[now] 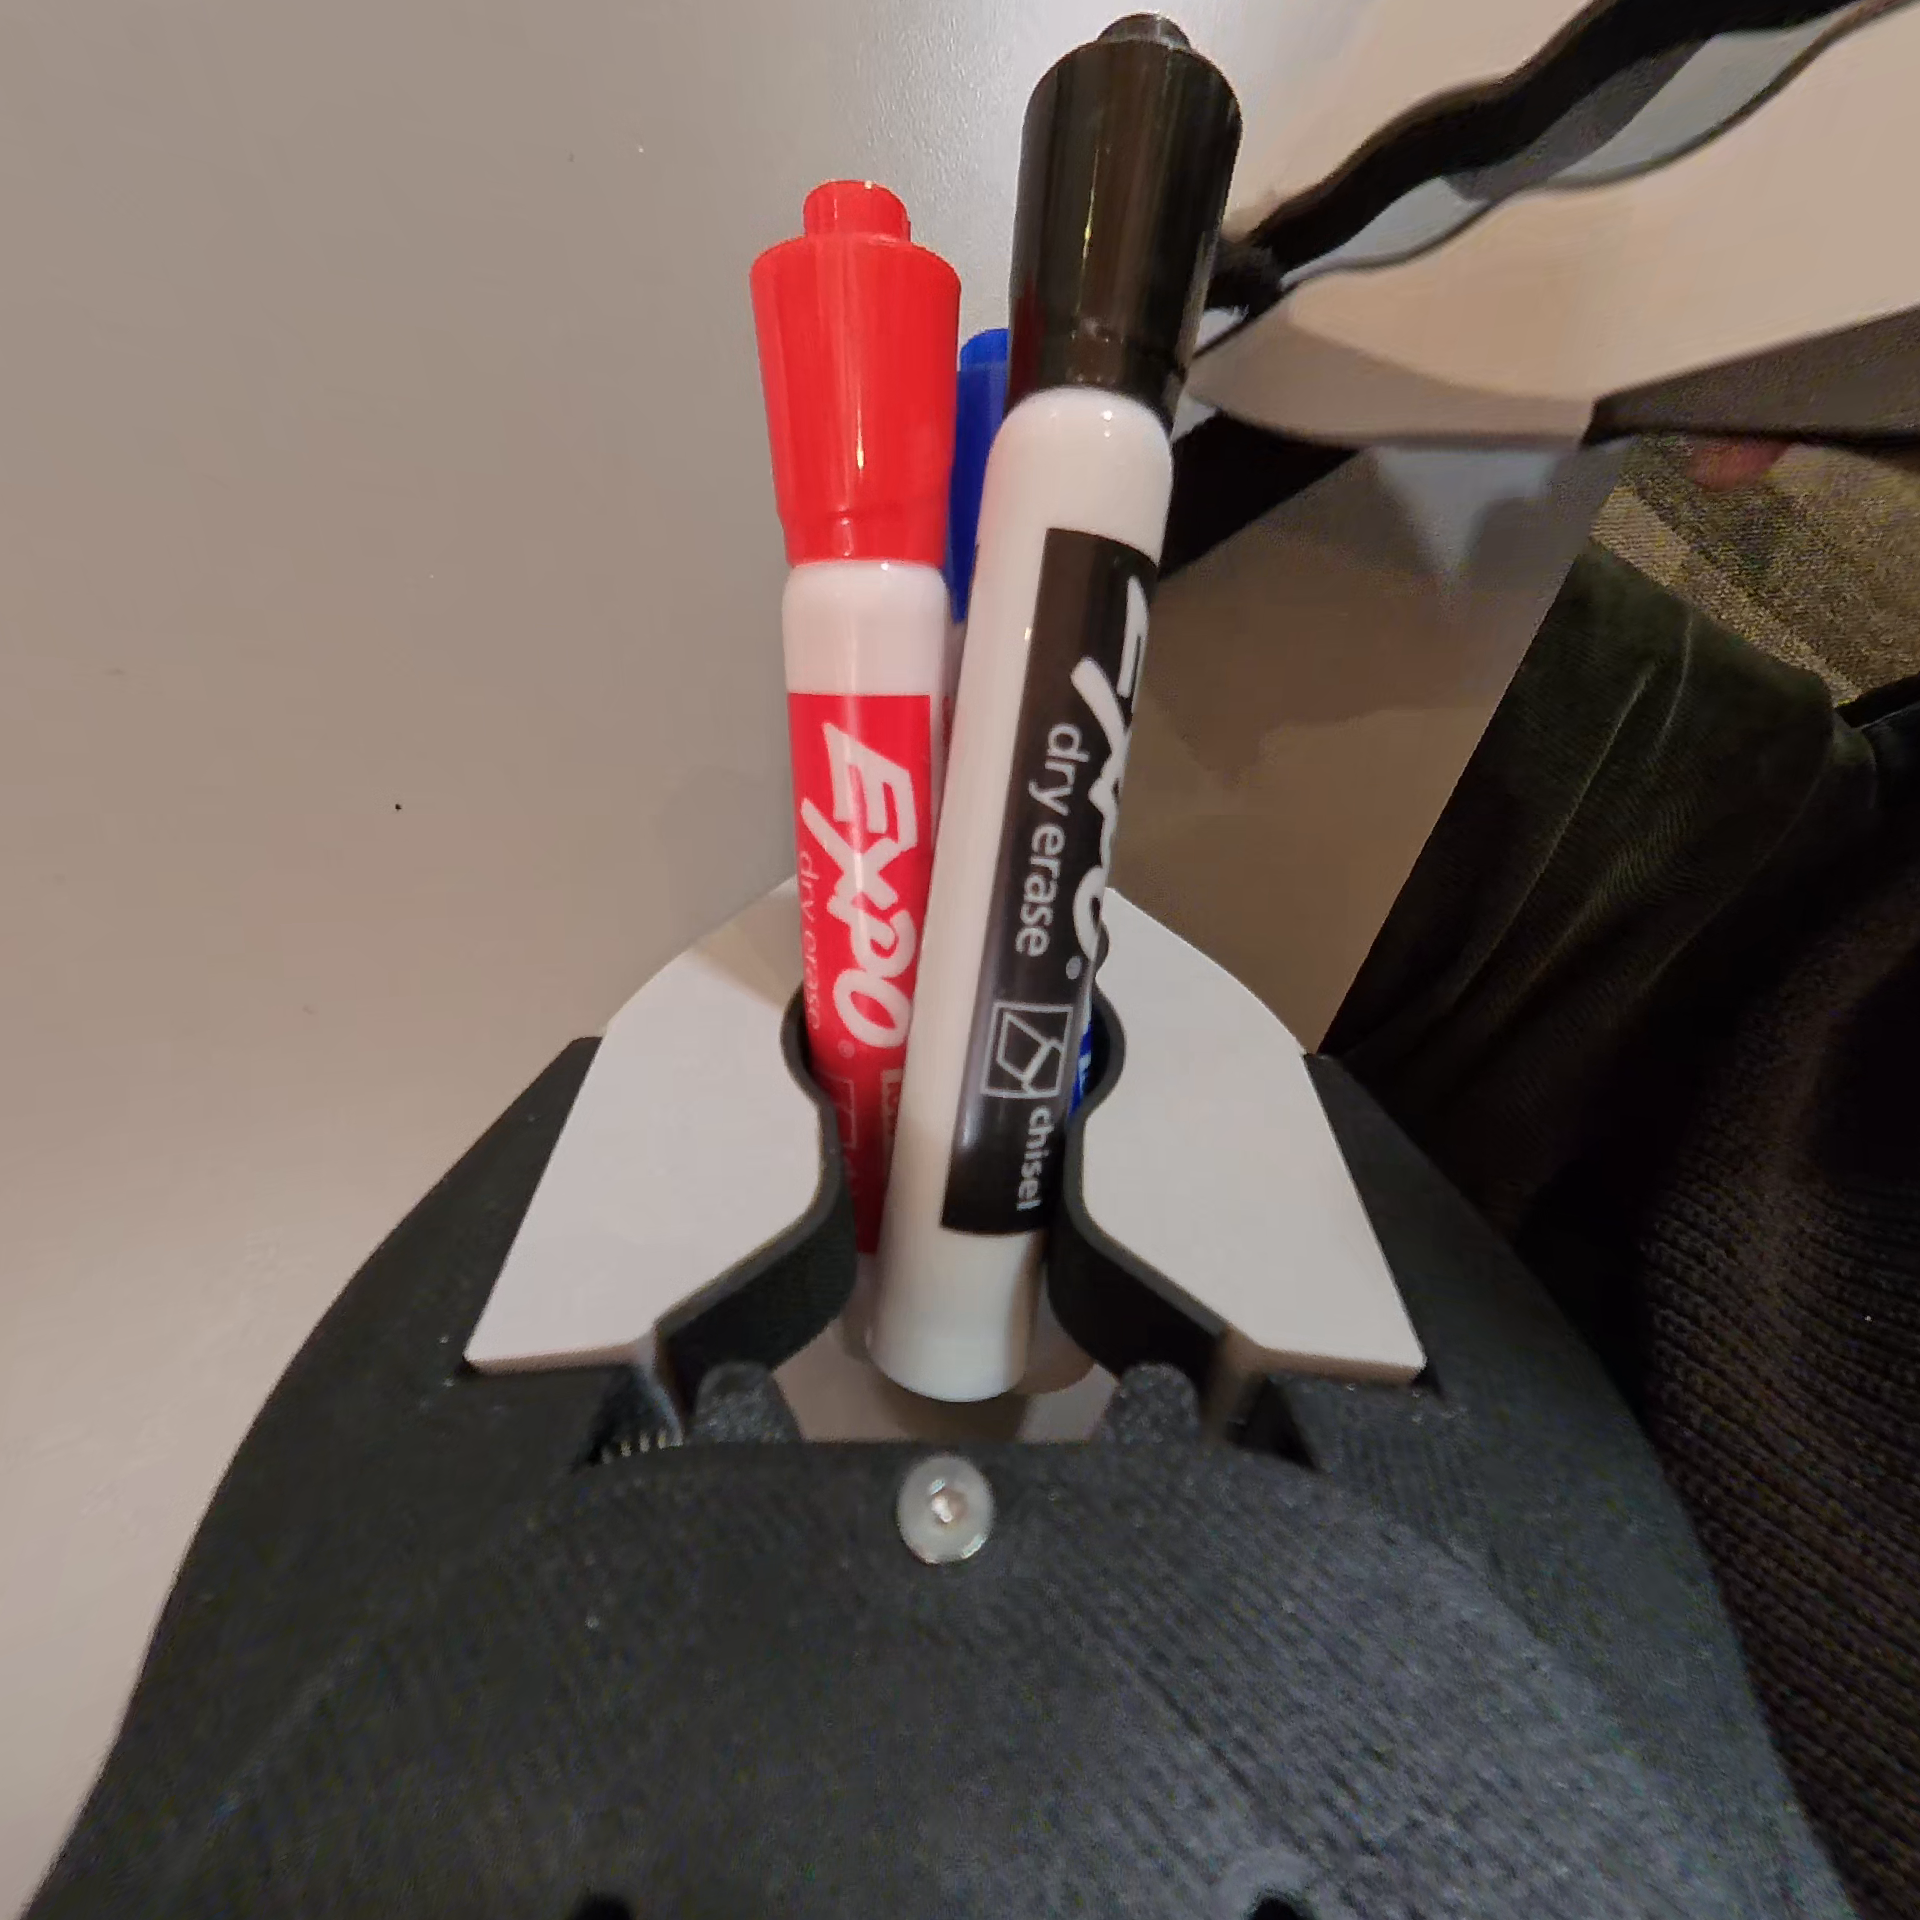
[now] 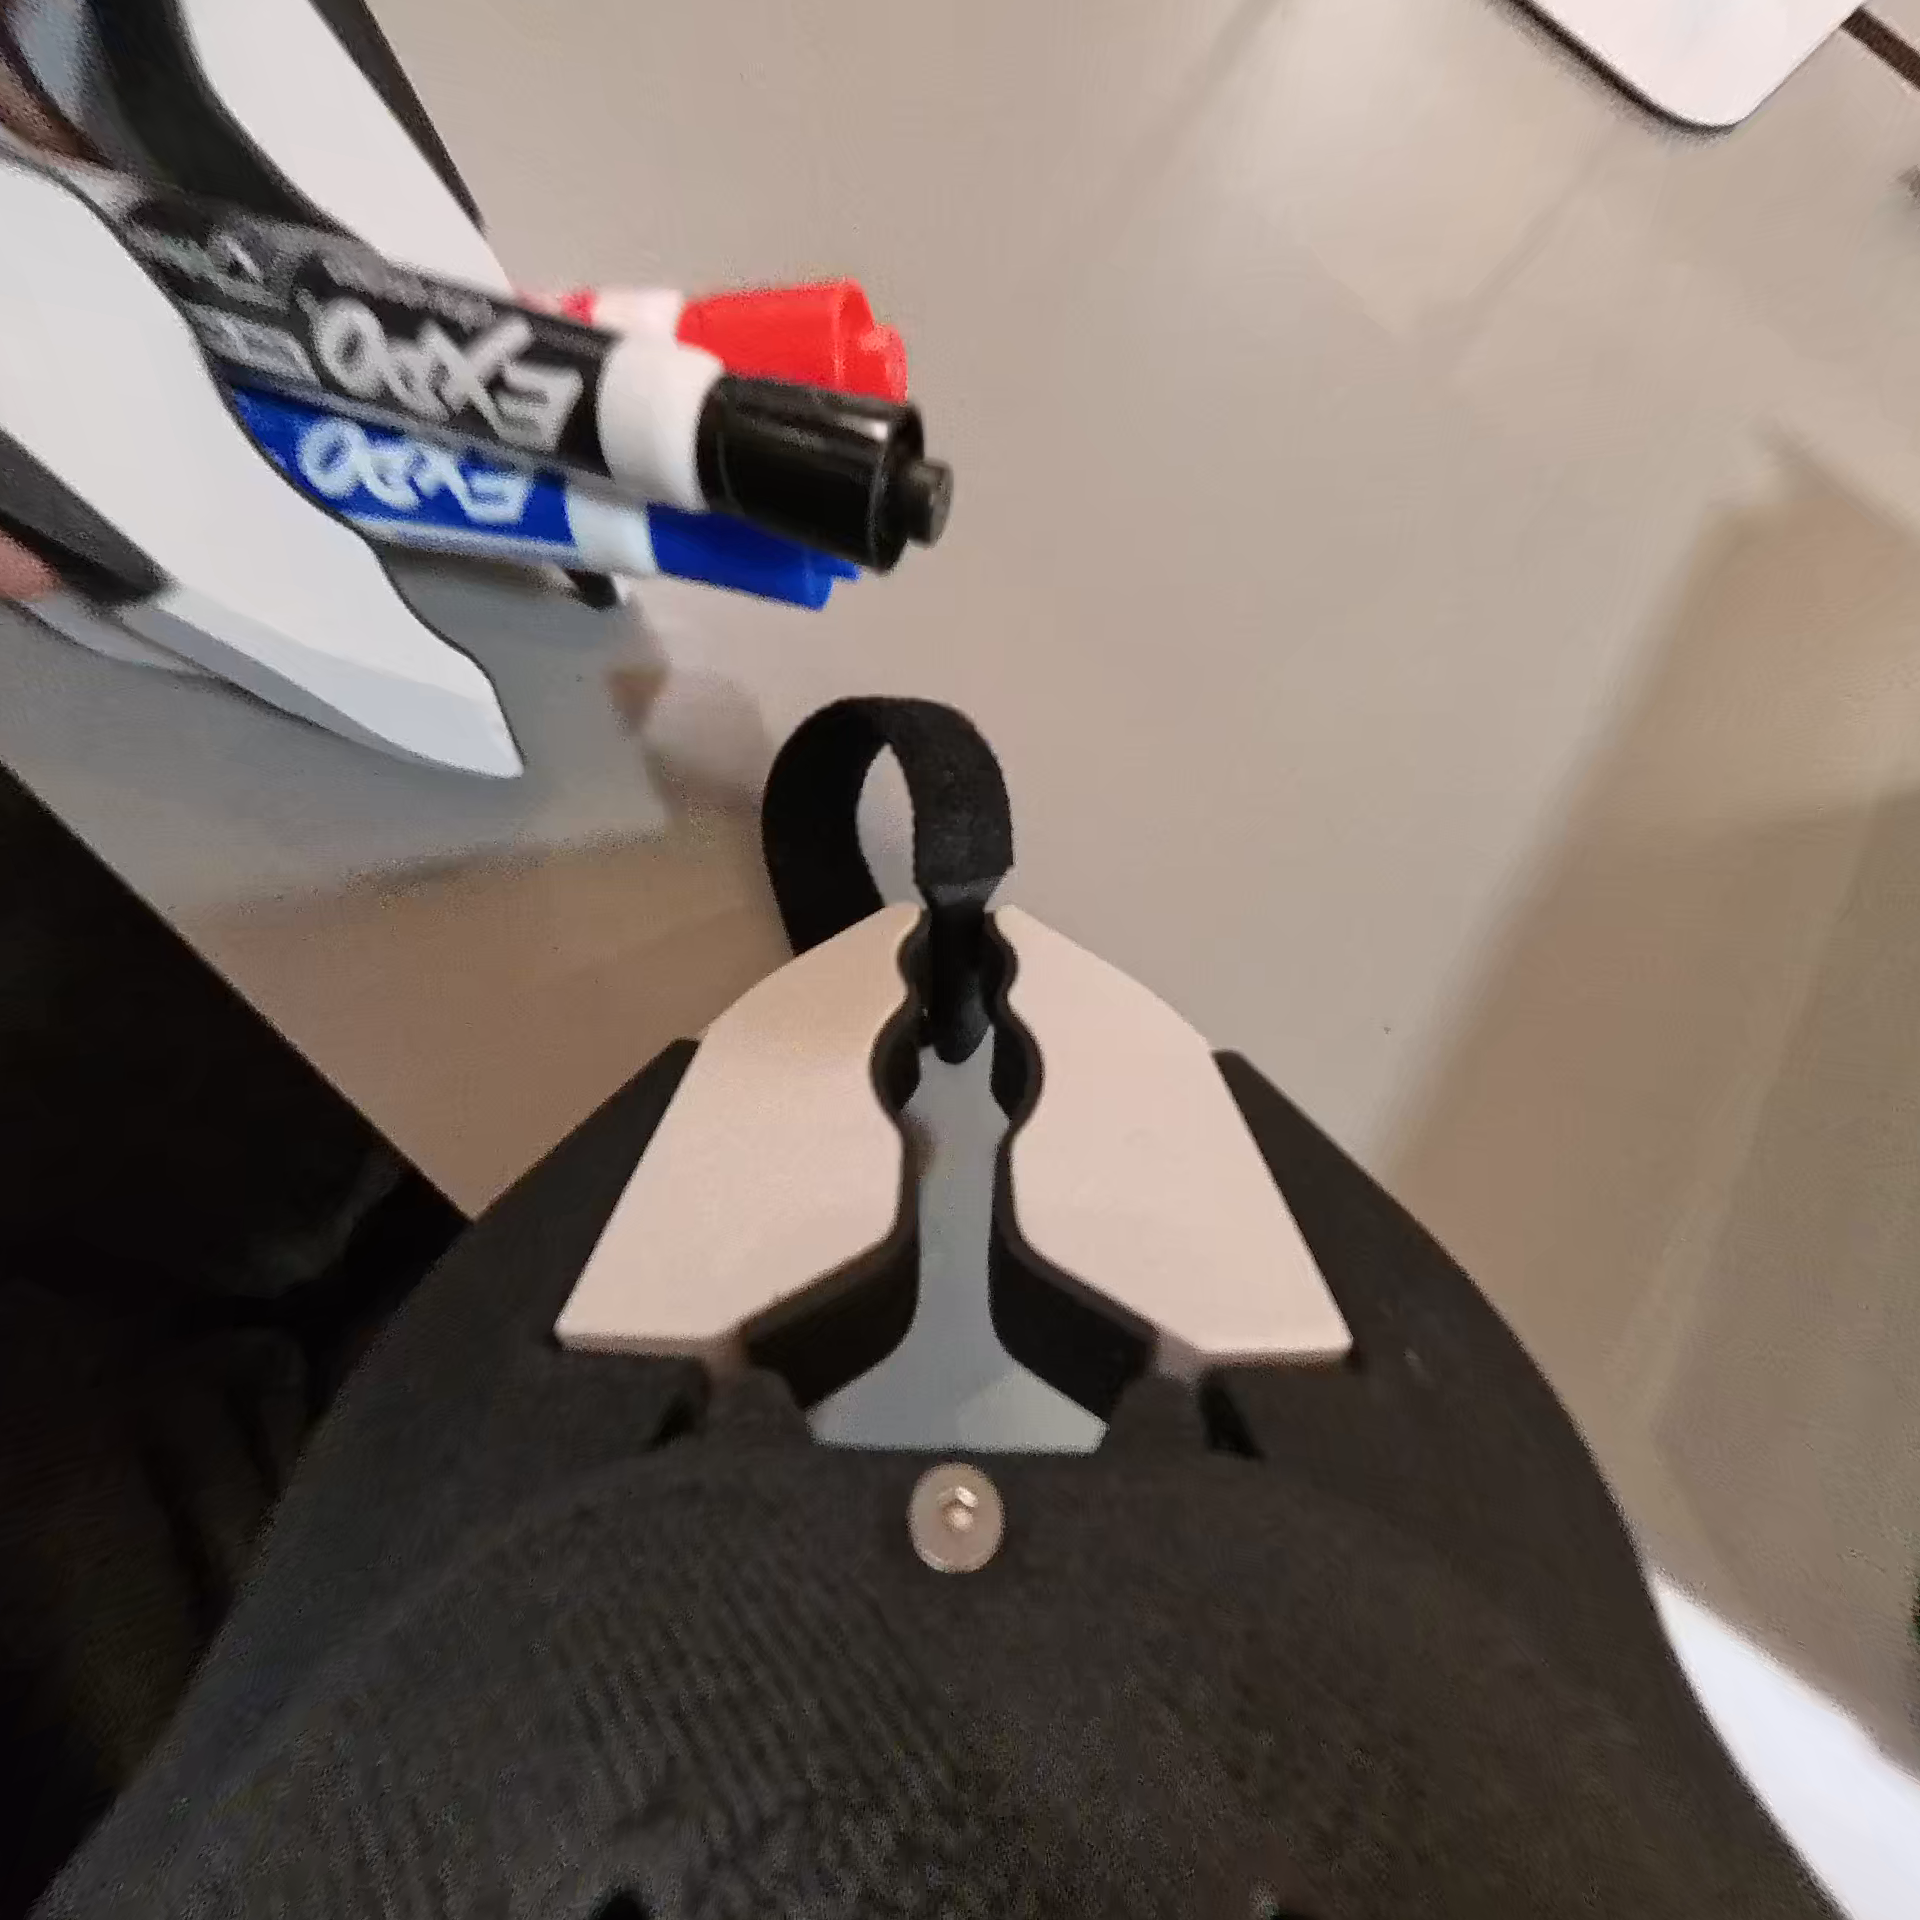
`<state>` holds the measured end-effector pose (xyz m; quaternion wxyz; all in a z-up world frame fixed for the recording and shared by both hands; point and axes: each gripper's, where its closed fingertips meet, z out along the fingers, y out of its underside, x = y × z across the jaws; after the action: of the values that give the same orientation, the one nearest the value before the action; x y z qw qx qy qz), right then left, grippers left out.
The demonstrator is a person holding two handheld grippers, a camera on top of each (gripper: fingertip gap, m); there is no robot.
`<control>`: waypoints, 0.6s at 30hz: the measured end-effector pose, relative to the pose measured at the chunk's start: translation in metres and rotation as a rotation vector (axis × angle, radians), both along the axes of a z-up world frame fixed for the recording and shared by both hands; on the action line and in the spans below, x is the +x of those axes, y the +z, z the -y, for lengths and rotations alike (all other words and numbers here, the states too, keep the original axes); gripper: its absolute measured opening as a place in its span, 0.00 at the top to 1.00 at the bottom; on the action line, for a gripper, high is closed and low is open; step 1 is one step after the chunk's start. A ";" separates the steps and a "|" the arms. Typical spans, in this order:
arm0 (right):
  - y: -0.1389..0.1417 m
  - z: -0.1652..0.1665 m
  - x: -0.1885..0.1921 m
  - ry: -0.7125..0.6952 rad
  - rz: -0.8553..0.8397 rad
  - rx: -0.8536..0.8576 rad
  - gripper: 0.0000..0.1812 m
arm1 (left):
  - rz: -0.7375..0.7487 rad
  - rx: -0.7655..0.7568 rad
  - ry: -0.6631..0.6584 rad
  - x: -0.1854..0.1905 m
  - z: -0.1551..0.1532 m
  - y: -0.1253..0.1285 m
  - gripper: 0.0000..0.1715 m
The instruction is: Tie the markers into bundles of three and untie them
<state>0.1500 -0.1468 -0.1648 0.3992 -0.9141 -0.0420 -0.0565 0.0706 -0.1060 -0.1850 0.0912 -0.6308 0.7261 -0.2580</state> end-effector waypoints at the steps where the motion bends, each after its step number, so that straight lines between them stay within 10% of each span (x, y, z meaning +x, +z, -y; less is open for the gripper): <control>1: 0.004 -0.001 0.001 -0.003 -0.021 0.018 0.96 | 0.000 -0.001 0.000 0.000 0.000 0.000 0.73; 13: 0.031 -0.004 -0.008 0.011 -0.553 0.127 0.99 | 0.002 -0.005 0.003 0.000 0.000 0.000 0.73; 18: 0.026 -0.003 0.003 -0.030 -0.501 0.125 0.98 | 0.002 0.002 0.002 0.000 0.000 0.000 0.73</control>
<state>0.1527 -0.1442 -0.1389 0.4520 -0.8737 0.0752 0.1635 0.0706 -0.1060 -0.1850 0.0927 -0.6311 0.7257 -0.2579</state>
